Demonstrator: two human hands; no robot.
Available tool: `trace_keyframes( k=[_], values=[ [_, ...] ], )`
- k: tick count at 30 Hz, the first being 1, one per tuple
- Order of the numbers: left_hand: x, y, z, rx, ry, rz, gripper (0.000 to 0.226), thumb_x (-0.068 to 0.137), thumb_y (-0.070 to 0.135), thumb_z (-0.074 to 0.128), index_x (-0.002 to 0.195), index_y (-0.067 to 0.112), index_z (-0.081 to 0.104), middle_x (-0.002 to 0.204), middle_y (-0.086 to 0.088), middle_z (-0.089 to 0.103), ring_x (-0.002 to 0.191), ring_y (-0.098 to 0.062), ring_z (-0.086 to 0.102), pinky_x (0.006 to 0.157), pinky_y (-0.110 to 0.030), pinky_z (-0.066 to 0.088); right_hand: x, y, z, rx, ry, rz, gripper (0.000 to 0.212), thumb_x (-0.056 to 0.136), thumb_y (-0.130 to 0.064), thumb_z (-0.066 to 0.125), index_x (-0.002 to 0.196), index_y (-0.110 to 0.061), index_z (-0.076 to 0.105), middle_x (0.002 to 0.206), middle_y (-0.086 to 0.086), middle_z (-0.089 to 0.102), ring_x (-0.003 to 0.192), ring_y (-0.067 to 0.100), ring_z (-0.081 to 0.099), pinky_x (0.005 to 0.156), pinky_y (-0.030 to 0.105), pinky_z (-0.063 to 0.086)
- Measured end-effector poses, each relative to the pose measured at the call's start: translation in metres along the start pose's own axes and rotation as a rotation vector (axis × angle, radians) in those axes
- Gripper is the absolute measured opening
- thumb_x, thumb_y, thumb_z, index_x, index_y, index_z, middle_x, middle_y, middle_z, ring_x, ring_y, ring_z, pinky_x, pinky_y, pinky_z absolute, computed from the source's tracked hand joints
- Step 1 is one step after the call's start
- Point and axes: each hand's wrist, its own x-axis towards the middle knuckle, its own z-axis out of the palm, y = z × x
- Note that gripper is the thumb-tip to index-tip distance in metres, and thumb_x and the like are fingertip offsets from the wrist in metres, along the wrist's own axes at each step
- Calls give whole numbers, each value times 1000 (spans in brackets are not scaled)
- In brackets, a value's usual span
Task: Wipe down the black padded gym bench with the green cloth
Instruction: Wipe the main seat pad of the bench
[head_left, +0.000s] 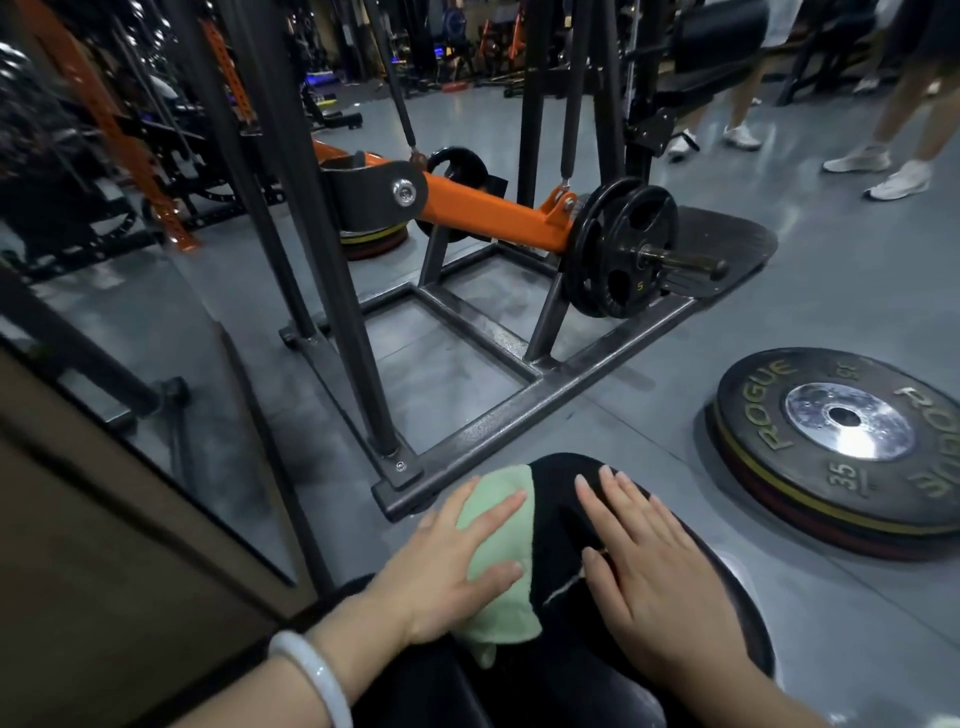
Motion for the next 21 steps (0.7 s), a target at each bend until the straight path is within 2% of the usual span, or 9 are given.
trace_keyframes(
  k=[3, 7, 10, 12, 14, 16, 17, 19, 21],
  values=[
    [-12, 30, 15, -16, 113, -176, 61, 88, 69, 34, 133, 71, -8, 156, 12, -24, 145, -27, -8, 116, -47, 18, 0, -1, -1, -8, -14, 10, 57, 91, -39, 35, 144, -21, 42, 147, 6, 44, 137, 20, 38, 110, 35, 20],
    [-23, 78, 36, -60, 225, -329, 63, 91, 65, 32, 142, 60, -4, 153, 9, -32, 137, -34, -34, 115, -51, 12, 0, -2, -2, 6, -39, 20, 58, 90, -40, 33, 144, -20, 43, 147, 8, 44, 137, 21, 39, 111, 35, 18],
    [-34, 103, 50, -145, 289, -410, 73, 73, 74, 13, 142, 59, -3, 144, 13, -42, 132, -34, -42, 116, -47, 8, 1, -3, -4, 31, -61, 21, 62, 90, -43, 25, 148, -23, 35, 153, 6, 34, 143, 18, 28, 115, 32, 11],
    [-40, 114, 59, -174, 325, -450, 83, 60, 72, -1, 142, 59, -3, 138, 15, -45, 133, -35, -40, 117, -42, 5, 1, -3, -8, 56, -94, 24, 66, 89, -47, 15, 151, -27, 24, 158, 2, 22, 146, 12, 16, 117, 28, 3],
    [-45, 124, 68, -193, 362, -474, 84, 60, 69, -3, 143, 59, -1, 139, 15, -44, 134, -35, -38, 117, -40, 0, 2, -3, -11, 74, -125, 28, 68, 87, -49, 10, 152, -29, 18, 159, -1, 16, 147, 9, 10, 118, 26, -1],
    [-51, 132, 83, -198, 403, -479, 78, 67, 69, 7, 144, 57, 10, 150, 11, -33, 138, -37, -31, 116, -40, 1, 2, -4, -13, 82, -134, 29, 68, 87, -48, 8, 152, -29, 18, 159, -1, 17, 147, 9, 9, 118, 25, -1],
    [-53, 135, 89, -148, 442, -474, 73, 73, 67, 17, 145, 53, 20, 157, 4, -18, 142, -42, -19, 116, -40, 1, 2, -4, -14, 86, -138, 30, 68, 87, -48, 8, 152, -29, 19, 159, -1, 17, 147, 9, 10, 118, 25, -1],
    [-55, 140, 101, -74, 472, -457, 65, 82, 61, 33, 144, 41, 36, 159, -11, 13, 142, -49, 8, 118, -42, -3, 2, -4, -14, 96, -148, 34, 69, 87, -48, 8, 152, -29, 20, 160, -1, 18, 147, 9, 10, 118, 26, 0],
    [-56, 144, 110, -12, 486, -440, 63, 86, 58, 36, 145, 34, 37, 157, -16, 18, 141, -48, 16, 117, -48, -3, 1, -5, -16, 109, -158, 37, 69, 86, -48, 9, 152, -30, 20, 160, -3, 17, 147, 8, 9, 119, 26, 0]
  ],
)
